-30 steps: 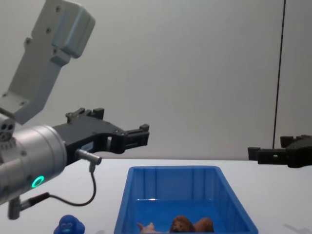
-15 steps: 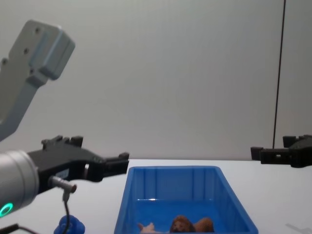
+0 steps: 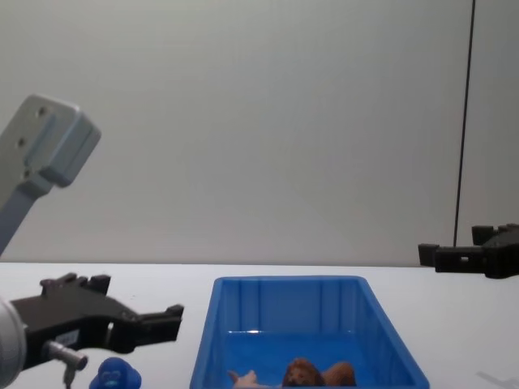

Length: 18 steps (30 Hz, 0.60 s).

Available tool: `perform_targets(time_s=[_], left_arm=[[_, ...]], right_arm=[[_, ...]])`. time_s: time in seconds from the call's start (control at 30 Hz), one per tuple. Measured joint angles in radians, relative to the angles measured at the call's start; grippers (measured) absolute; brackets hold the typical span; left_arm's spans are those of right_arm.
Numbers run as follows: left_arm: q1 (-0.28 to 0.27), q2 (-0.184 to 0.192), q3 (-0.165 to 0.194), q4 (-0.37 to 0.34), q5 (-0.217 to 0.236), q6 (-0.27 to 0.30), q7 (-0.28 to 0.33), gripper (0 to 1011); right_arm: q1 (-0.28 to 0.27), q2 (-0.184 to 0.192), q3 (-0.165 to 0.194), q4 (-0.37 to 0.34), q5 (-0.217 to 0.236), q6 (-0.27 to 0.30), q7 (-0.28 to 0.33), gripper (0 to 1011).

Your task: Pick up the two dolls from the table and place them into the box.

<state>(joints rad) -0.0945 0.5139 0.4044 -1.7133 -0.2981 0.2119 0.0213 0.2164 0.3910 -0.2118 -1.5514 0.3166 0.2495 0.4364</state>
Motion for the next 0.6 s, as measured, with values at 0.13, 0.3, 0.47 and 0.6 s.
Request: perform_targets(time_s=[0.13,0.3,0.47,0.6], left_arm=[[-0.001,0.009,-0.009,0.026,-0.001,0.004,-0.024,1001],[-0.010,0.012,-0.018,0.063,-0.003,0.006,-0.061,1001],[-0.022,0.011,-0.023,0.099,-0.003,0.006,-0.094,1001],[-0.038,0.005,-0.027,0.135,-0.004,0.005,-0.133,1001]], right_arm=[[0.000,0.000,0.000,0.000,0.000,0.000,0.000,1001],[0.000,0.001,0.000,0.001,0.000,0.000,0.000,1001],[0.000,0.001,0.000,0.001,0.000,0.000,0.000,1001],[0.000,0.001,0.000,0.001,0.000,0.000,0.000,1001]])
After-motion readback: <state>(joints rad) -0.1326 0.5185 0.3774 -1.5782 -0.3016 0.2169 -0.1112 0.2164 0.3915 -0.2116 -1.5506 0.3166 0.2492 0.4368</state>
